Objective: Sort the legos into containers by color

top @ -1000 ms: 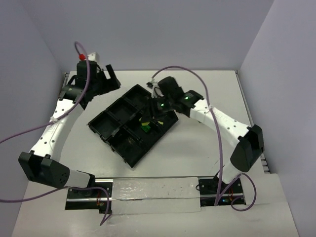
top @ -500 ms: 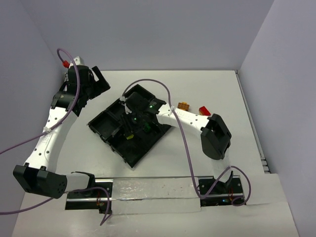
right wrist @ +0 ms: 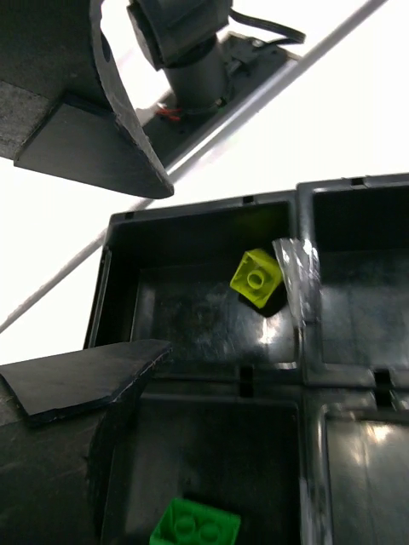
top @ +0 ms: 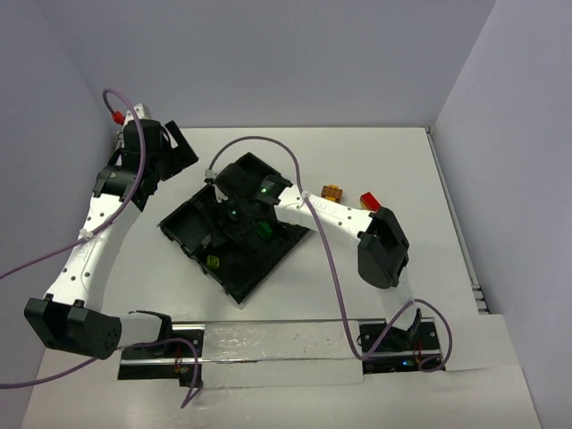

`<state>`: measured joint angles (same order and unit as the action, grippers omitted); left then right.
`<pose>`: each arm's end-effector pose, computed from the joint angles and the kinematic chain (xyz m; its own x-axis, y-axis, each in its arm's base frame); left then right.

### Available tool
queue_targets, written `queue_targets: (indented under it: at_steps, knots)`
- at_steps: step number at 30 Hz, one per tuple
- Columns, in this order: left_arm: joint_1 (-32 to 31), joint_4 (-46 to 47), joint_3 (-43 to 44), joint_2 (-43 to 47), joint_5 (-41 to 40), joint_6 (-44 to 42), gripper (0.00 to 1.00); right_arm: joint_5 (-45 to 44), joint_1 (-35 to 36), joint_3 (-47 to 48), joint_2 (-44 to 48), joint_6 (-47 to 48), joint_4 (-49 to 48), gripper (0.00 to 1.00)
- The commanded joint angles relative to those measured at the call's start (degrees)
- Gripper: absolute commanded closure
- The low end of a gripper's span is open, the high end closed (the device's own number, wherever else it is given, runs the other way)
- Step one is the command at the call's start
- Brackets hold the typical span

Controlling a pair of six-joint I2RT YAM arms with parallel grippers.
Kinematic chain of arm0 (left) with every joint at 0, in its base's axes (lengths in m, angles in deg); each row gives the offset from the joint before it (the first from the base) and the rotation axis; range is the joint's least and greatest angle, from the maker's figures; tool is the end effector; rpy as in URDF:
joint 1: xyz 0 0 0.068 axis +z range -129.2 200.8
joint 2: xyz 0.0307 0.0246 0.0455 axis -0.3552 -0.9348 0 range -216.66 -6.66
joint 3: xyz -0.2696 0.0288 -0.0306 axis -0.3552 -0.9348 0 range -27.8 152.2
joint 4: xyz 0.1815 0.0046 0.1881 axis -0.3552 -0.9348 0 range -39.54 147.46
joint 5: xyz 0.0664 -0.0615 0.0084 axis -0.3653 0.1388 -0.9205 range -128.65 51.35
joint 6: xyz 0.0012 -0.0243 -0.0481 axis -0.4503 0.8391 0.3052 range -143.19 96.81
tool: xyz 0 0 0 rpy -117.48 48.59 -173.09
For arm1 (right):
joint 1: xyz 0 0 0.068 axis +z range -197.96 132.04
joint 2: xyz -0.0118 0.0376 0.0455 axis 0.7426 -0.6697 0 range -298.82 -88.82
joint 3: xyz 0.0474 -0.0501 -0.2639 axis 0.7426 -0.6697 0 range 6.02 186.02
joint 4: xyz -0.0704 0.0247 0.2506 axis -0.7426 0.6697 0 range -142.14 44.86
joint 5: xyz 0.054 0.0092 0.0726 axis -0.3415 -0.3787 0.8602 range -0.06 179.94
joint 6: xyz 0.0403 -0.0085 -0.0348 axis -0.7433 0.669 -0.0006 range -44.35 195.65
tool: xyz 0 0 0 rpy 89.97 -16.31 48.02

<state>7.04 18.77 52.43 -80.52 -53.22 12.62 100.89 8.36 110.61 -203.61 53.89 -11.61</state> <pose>0.2693 -0.0569 0.3960 -0.4350 -0.4765 -0.7640 -0.2847 0.8778 -0.3853 0.2447 0.3795 0.2844 -0.7264 -0.4335 -0.5334 -0.6615 0.6516 0.3713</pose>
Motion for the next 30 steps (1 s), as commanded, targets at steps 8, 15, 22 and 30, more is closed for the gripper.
queue_targets:
  at_steps: [8, 15, 22, 30]
  knots:
    - [0.4, 3.1, 1.25, -1.55, 0.25, -1.09, 0.06, -9.46, -22.07, -18.54, 24.7, -5.13, -2.64, 0.29]
    - [-0.13, 4.6, 2.26, -3.96, 4.13, -1.77, 0.06, -10.85, -40.92, -35.02, 34.4, -9.42, -4.99, 0.28]
    - [-2.28, 4.51, 5.07, -6.86, 7.75, -4.47, 0.06, -14.04, -49.79, -37.64, 33.78, -8.09, -6.47, 0.28]
    - [-3.35, 2.64, 8.77, -12.12, 9.8, -6.42, 0.06, -14.32, -45.8, -30.32, 26.93, -5.92, -4.25, 0.26]
